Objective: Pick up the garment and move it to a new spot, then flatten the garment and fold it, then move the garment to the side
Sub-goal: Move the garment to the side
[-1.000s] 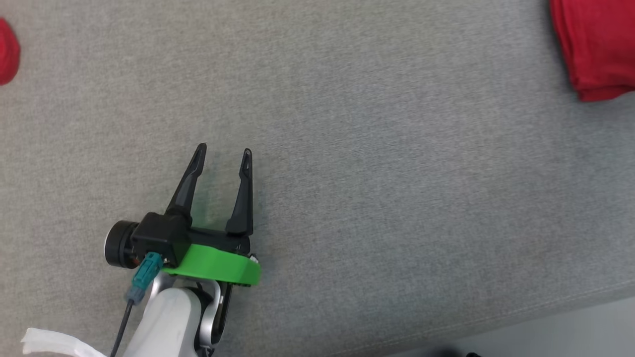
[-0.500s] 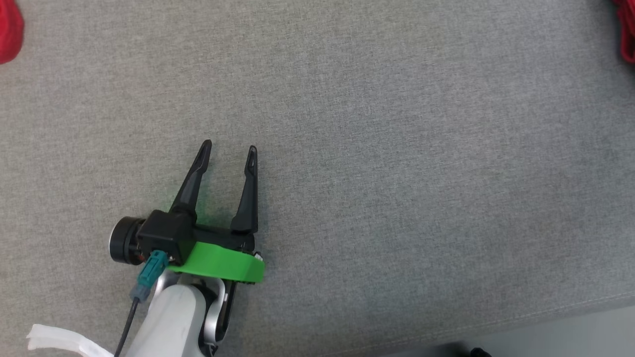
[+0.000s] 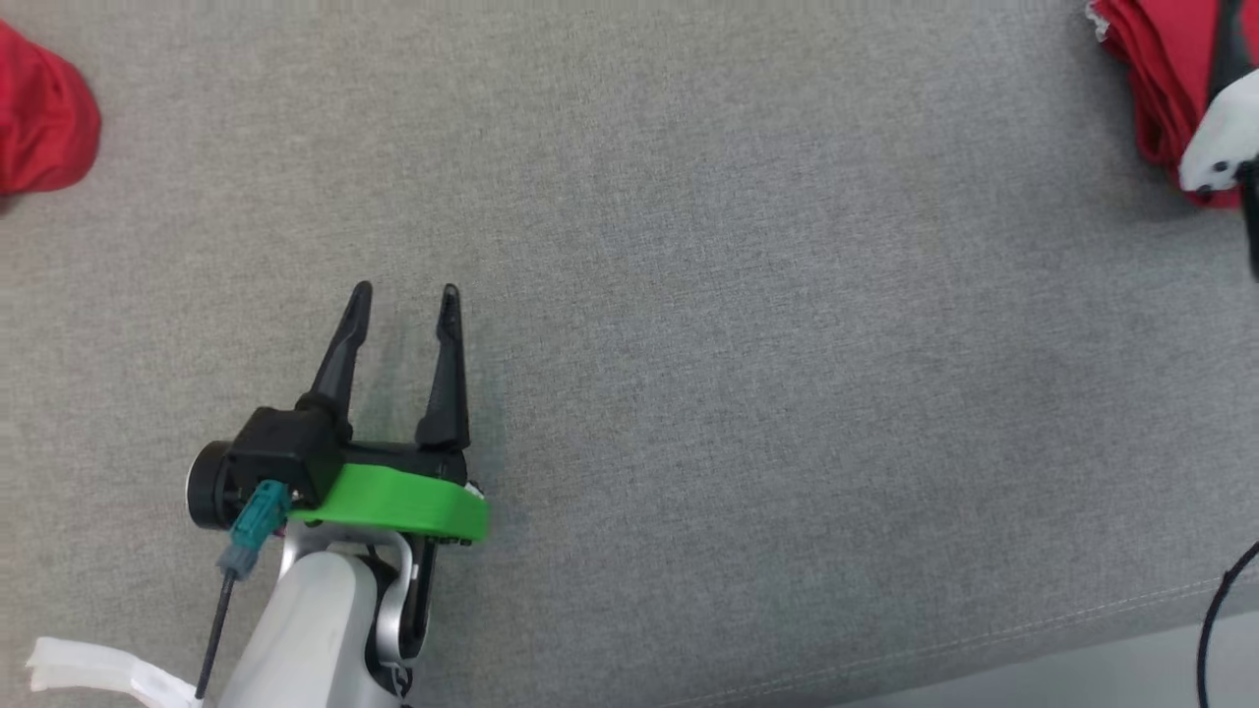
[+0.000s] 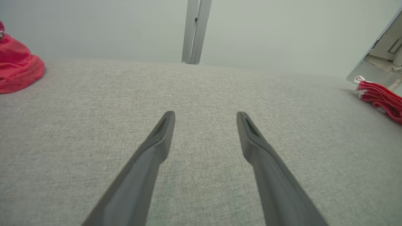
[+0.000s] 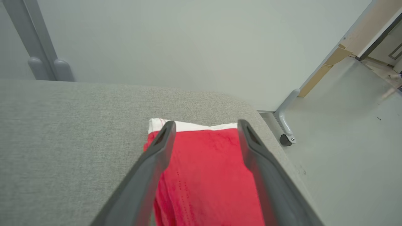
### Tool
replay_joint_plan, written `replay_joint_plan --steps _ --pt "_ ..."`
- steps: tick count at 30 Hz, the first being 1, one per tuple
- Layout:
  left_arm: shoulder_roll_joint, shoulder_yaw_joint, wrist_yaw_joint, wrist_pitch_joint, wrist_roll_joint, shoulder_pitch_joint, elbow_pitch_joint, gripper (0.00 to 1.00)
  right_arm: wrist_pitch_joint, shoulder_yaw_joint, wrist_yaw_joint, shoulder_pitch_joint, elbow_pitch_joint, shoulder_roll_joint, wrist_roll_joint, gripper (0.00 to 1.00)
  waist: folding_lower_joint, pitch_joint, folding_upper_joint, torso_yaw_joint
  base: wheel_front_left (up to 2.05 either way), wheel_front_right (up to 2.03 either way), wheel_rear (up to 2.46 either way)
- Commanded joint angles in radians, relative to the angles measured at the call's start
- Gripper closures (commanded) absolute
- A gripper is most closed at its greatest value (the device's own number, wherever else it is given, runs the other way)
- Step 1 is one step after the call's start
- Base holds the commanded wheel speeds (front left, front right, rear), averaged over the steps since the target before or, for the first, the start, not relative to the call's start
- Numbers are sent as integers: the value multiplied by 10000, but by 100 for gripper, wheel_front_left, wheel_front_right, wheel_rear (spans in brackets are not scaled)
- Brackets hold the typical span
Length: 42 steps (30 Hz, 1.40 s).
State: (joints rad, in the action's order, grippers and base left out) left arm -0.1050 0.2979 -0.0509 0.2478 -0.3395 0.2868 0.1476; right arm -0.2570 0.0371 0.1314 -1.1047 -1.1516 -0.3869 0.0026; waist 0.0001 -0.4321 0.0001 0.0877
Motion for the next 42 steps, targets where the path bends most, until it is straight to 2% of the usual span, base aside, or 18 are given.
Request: replay_joint_plan --steps 1,9,16,23,27,32,42 --pt "-30 -190 -92 89 -110 113 178 0 -65 -76 -14 324 151 244 120 0 -1 787 -1 -16 0 0 0" --pt "62 -1327 -354 171 -570 -412 994 0 -87 -503 -14 2187 1806 1659 980 0 -1 2164 -1 -169 0 0 0" --pt "278 -1894 -96 162 -467 -1499 1297 0 -89 -686 -14 4819 4099 2366 1438 0 -1 3308 -1 -633 0 0 0" --pt "446 -1970 73 165 -326 -2436 1320 0 -84 -548 -14 7253 6301 3000 1476 0 -1 3906 -1 -944 0 0 0" --pt "506 -1839 129 165 -304 -2771 1356 0 -85 -476 -14 8493 7198 3237 1385 0 -1 4136 -1 -1063 0 0 0" --pt "529 -1746 64 164 -509 -3049 1243 0 -51 -559 -14 9667 8131 3345 1833 0 -1 4333 -1 -1119 0 0 0" --pt "539 -1534 -40 166 -599 -3163 1115 0 230 -881 -14 10535 8877 3351 2299 0 -1 4445 -1 -1047 0 0 0"
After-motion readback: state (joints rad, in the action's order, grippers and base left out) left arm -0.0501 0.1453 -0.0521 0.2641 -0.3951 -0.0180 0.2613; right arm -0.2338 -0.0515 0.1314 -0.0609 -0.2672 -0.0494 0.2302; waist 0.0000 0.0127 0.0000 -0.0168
